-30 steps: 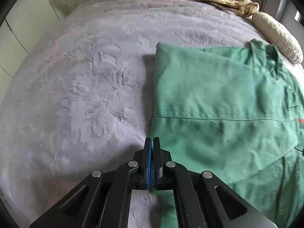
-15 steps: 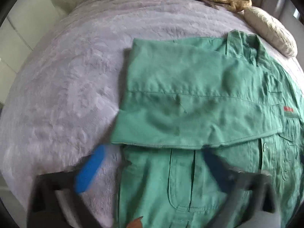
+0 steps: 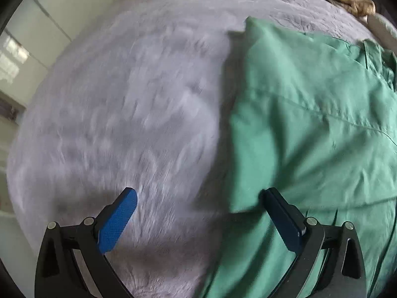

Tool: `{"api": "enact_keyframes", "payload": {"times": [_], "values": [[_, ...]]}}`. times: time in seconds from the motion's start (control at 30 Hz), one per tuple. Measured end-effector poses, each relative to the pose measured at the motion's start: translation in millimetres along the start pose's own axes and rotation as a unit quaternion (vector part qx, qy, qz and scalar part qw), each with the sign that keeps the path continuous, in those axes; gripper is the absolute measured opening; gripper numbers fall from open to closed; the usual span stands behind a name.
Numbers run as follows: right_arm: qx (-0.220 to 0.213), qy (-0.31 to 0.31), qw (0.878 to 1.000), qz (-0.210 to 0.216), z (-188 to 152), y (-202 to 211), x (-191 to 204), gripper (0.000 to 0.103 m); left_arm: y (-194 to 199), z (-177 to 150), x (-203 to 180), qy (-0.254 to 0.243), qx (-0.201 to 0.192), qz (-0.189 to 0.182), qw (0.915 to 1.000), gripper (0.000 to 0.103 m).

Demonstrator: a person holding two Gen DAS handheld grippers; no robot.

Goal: Fold large clothes

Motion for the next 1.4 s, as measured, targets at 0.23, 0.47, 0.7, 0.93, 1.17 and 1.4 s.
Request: {"api": "enact_keyframes", "payload": {"times": [0.23,0.47,0.7,0.93,1.17,1.4], "values": [[-0.027,-0.011,1.0,0.01,9.7,12.6,-4.6,0.083,35.8,-19.7,-29.3,-0.04,0.015,-0.037,0.9984,0.102],[-0.048,-0.014,0.999,0.02,19.4,35.5,-13.4,0.09,88.5,-36.9,-135.2,-0.115,-0.021,-0.097,0.9885,0.102],[-0.09,-0.057,0.994,0.026,29.7,73.8,-60.0,0.103,113.0,-69.8,-237.0,-0.166,-0.012,-0.152,0.9742,0.102],[-0.118,-0.117,0.986,-0.004,41.4,107.6,-131.7,0.103,128.2,-114.0,-292.9,-0.211,0.004,-0.158,0.9646,0.102],[-0.17,-0.183,0.968,-0.015,65.6,141.6,-208.9,0.103,114.5,-137.2,-323.9,-0.21,0.044,-0.137,0.967,0.102],[-0.213,-0.199,0.956,-0.034,100.7,164.4,-269.0,0.103,116.2,-160.9,-355.1,-0.227,0.058,-0.136,0.9627,0.102]]}}
Point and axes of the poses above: each gripper's, at about its wrist camera, not at the fingertips, and y roughly against the way its jaws point, x to its left, z to its top, the point moved 10 cm from there along -y, roughly the way its jaws point, and after that the axes turned 15 degrees about y, right-handed, at the moved point
